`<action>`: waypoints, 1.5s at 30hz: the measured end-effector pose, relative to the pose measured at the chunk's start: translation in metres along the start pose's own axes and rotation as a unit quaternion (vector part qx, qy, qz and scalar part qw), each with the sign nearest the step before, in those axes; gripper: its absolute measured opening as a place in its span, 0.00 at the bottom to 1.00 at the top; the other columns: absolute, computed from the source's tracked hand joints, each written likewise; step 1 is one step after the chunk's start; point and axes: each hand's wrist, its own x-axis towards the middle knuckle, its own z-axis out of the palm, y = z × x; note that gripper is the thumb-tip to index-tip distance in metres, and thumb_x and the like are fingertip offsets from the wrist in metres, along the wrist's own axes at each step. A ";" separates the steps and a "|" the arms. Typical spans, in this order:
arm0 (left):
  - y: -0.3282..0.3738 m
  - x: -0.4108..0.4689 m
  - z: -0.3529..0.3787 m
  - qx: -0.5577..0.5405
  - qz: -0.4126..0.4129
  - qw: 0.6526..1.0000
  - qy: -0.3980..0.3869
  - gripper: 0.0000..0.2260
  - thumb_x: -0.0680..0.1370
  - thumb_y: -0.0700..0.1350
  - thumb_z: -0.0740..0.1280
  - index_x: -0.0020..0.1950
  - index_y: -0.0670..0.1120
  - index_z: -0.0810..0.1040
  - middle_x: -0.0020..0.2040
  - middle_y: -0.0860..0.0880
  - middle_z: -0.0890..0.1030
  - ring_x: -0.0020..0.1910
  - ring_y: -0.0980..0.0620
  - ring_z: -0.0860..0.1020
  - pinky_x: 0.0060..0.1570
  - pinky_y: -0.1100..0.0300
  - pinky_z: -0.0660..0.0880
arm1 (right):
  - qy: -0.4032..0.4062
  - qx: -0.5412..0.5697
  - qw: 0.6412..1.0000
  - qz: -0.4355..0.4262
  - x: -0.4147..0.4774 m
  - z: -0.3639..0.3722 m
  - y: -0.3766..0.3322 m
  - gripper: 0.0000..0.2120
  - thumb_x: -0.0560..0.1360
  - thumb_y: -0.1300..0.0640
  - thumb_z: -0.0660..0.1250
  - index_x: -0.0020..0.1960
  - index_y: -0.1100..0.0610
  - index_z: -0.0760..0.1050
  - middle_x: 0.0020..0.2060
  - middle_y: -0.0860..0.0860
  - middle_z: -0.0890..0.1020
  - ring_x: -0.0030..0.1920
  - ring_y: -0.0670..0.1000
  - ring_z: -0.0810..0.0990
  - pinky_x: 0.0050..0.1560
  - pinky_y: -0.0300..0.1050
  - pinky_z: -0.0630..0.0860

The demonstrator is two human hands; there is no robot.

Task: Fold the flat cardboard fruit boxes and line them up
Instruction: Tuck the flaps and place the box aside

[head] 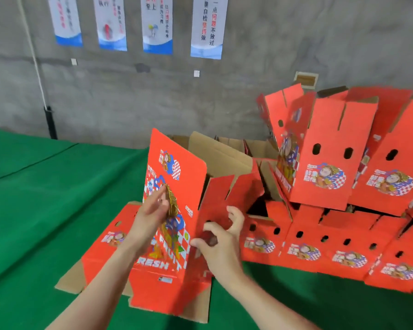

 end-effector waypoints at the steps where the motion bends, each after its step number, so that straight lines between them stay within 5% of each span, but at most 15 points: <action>1: -0.005 0.009 -0.002 0.003 0.006 1.000 -0.003 0.18 0.81 0.39 0.59 0.71 0.47 0.68 0.66 0.46 0.75 0.59 0.53 0.74 0.66 0.47 0.69 | 0.018 -0.006 1.000 -0.006 0.016 0.019 0.001 0.11 0.60 0.61 0.80 0.36 0.59 0.79 0.65 0.53 0.59 0.63 0.22 0.52 0.58 0.17 0.52; 3: -0.017 0.029 -0.005 0.001 0.011 1.000 -0.012 0.17 0.81 0.41 0.59 0.70 0.48 0.69 0.67 0.47 0.74 0.62 0.51 0.74 0.67 0.45 0.68 | 0.048 -0.024 0.998 -0.013 0.048 0.056 0.002 0.09 0.61 0.62 0.78 0.38 0.58 0.80 0.66 0.56 0.60 0.65 0.29 0.60 0.62 0.23 0.57; 6: -0.030 0.068 -0.004 -0.004 0.006 1.000 -0.018 0.16 0.83 0.43 0.56 0.70 0.48 0.70 0.64 0.50 0.76 0.60 0.57 0.74 0.65 0.54 0.69 | 0.056 -0.125 0.990 0.044 0.090 0.105 0.005 0.12 0.67 0.56 0.73 0.50 0.48 0.80 0.72 0.56 0.60 0.70 0.57 0.62 0.69 0.49 0.59; 8: -0.039 0.095 -0.010 -0.009 -0.027 0.999 -0.024 0.14 0.83 0.45 0.53 0.64 0.54 0.73 0.57 0.58 0.79 0.54 0.65 0.76 0.54 0.66 0.70 | 0.003 -0.203 0.977 0.068 0.104 0.131 0.013 0.16 0.71 0.53 0.70 0.58 0.43 0.76 0.74 0.55 0.57 0.71 0.59 0.61 0.68 0.54 0.61; 11: -0.063 0.130 -0.026 0.028 -0.102 0.994 -0.033 0.15 0.84 0.50 0.50 0.53 0.54 0.77 0.48 0.61 0.80 0.48 0.62 0.77 0.52 0.61 0.70 | -0.077 -0.293 0.953 -0.033 0.099 0.162 0.038 0.25 0.63 0.56 0.77 0.59 0.48 0.76 0.72 0.57 0.67 0.68 0.60 0.70 0.66 0.57 0.68; 13: -0.081 0.149 -0.036 0.036 -0.141 0.989 -0.031 0.19 0.83 0.54 0.50 0.49 0.51 0.79 0.47 0.58 0.82 0.45 0.62 0.78 0.50 0.59 0.69 | -0.167 -0.322 0.926 -0.110 0.095 0.178 0.059 0.31 0.60 0.57 0.77 0.62 0.53 0.75 0.74 0.55 0.64 0.74 0.60 0.62 0.71 0.60 0.61; 16: -0.096 0.174 -0.040 0.000 -0.184 0.983 -0.011 0.20 0.83 0.55 0.51 0.48 0.49 0.80 0.46 0.53 0.83 0.46 0.55 0.79 0.44 0.58 0.72 | -0.253 -0.390 0.866 -0.187 0.112 0.190 0.084 0.33 0.68 0.61 0.67 0.72 0.60 0.64 0.78 0.53 0.41 0.73 0.59 0.28 0.71 0.66 0.35; 19: -0.106 0.196 -0.035 0.018 -0.149 0.989 0.009 0.14 0.83 0.48 0.54 0.54 0.47 0.79 0.52 0.48 0.81 0.53 0.49 0.77 0.56 0.53 0.72 | -0.303 -0.427 0.832 -0.182 0.138 0.199 0.096 0.31 0.74 0.63 0.59 0.76 0.60 0.56 0.76 0.52 0.34 0.64 0.55 0.15 0.64 0.63 0.22; 22: -0.113 0.207 -0.029 0.056 -0.119 0.990 0.048 0.15 0.83 0.45 0.53 0.63 0.46 0.75 0.59 0.46 0.77 0.56 0.50 0.74 0.54 0.56 0.71 | -0.320 -0.456 0.818 -0.145 0.160 0.201 0.106 0.29 0.77 0.62 0.58 0.76 0.58 0.56 0.75 0.49 0.31 0.71 0.56 0.23 0.67 0.72 0.36; 27: -0.130 0.206 -0.028 0.109 -0.139 0.982 -0.069 0.17 0.84 0.47 0.50 0.71 0.51 0.69 0.64 0.54 0.73 0.62 0.55 0.70 0.57 0.59 0.64 | -0.389 -0.516 0.763 0.003 0.202 0.191 0.123 0.32 0.76 0.56 0.63 0.76 0.55 0.55 0.77 0.56 0.39 0.76 0.62 0.38 0.70 0.70 0.52; 29: -0.140 0.203 -0.036 0.136 -0.141 0.979 -0.061 0.18 0.84 0.46 0.50 0.74 0.46 0.65 0.71 0.50 0.69 0.69 0.53 0.66 0.66 0.56 0.62 | -0.422 -0.487 0.760 0.090 0.207 0.187 0.130 0.36 0.76 0.56 0.64 0.78 0.55 0.49 0.76 0.61 0.44 0.76 0.64 0.43 0.72 0.65 0.52; 35: -0.164 0.187 -0.059 0.198 -0.157 0.966 -0.051 0.19 0.84 0.45 0.53 0.74 0.41 0.64 0.73 0.43 0.67 0.72 0.48 0.64 0.69 0.59 0.58 | -0.476 -0.412 0.776 0.040 0.167 0.190 0.148 0.35 0.77 0.58 0.61 0.78 0.56 0.45 0.77 0.57 0.43 0.77 0.60 0.44 0.75 0.57 0.50; 37: -0.169 0.180 -0.068 0.319 -0.151 0.934 -0.052 0.19 0.83 0.46 0.56 0.73 0.43 0.66 0.73 0.42 0.67 0.71 0.47 0.66 0.68 0.58 0.61 | -0.519 -0.367 0.770 0.053 0.140 0.190 0.151 0.34 0.78 0.55 0.61 0.78 0.55 0.47 0.77 0.56 0.46 0.77 0.60 0.48 0.75 0.56 0.53; 42: -0.193 0.115 -0.105 0.659 -0.192 0.704 -0.185 0.25 0.80 0.56 0.55 0.76 0.53 0.57 0.78 0.45 0.52 0.77 0.45 0.51 0.73 0.45 0.51 | -0.588 -0.311 0.742 0.088 0.057 0.174 0.157 0.37 0.77 0.44 0.62 0.77 0.41 0.44 0.77 0.48 0.39 0.77 0.58 0.41 0.74 0.60 0.53; 45: -0.202 0.055 -0.105 0.684 -0.209 0.677 -0.171 0.28 0.79 0.60 0.53 0.77 0.57 0.48 0.78 0.47 0.44 0.77 0.45 0.46 0.71 0.39 0.52 | -0.585 -0.307 0.747 0.082 0.034 0.157 0.148 0.37 0.77 0.45 0.63 0.77 0.39 0.43 0.77 0.47 0.37 0.77 0.57 0.38 0.74 0.60 0.51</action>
